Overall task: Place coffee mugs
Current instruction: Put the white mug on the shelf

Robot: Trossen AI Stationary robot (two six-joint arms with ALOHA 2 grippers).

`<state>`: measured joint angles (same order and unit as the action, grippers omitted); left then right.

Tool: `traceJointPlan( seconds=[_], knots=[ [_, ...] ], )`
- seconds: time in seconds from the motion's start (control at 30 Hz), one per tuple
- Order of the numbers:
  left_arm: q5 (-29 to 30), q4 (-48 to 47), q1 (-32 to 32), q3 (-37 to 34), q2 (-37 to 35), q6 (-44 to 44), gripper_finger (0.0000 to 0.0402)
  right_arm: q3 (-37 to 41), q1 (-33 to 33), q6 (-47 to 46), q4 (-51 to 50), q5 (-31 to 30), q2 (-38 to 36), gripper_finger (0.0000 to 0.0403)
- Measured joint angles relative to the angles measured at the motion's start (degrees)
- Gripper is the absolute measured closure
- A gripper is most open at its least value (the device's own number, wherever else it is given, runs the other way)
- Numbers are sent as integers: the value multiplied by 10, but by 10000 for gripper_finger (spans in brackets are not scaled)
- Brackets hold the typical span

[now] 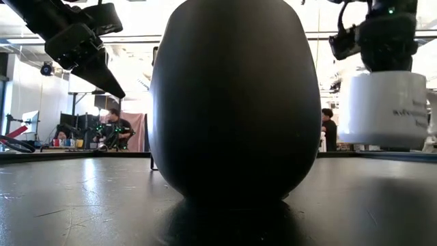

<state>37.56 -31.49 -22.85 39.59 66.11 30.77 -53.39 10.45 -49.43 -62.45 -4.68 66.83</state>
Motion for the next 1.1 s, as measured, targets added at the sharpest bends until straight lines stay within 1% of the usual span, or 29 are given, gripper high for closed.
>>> traceJointPlan(
  seconds=[0.13,0.3,0.53,0.7,0.97,1.1],
  knots=[
    [0,0,0,0,0,0,398,-20,-31,0,0,0,-13,389],
    [0,-4,0,0,0,0,398,-47,-82,11,-6,0,-1,389],
    [0,-11,0,0,0,3,398,-97,-148,85,-2,-20,36,389],
    [-1,-17,0,0,0,9,398,-149,-176,137,1,-21,80,390],
    [-1,-85,-7,0,0,83,398,-212,-207,203,-6,-11,159,390],
    [12,-116,-18,0,0,122,398,-237,-222,225,-2,-8,189,390]
  ],
)
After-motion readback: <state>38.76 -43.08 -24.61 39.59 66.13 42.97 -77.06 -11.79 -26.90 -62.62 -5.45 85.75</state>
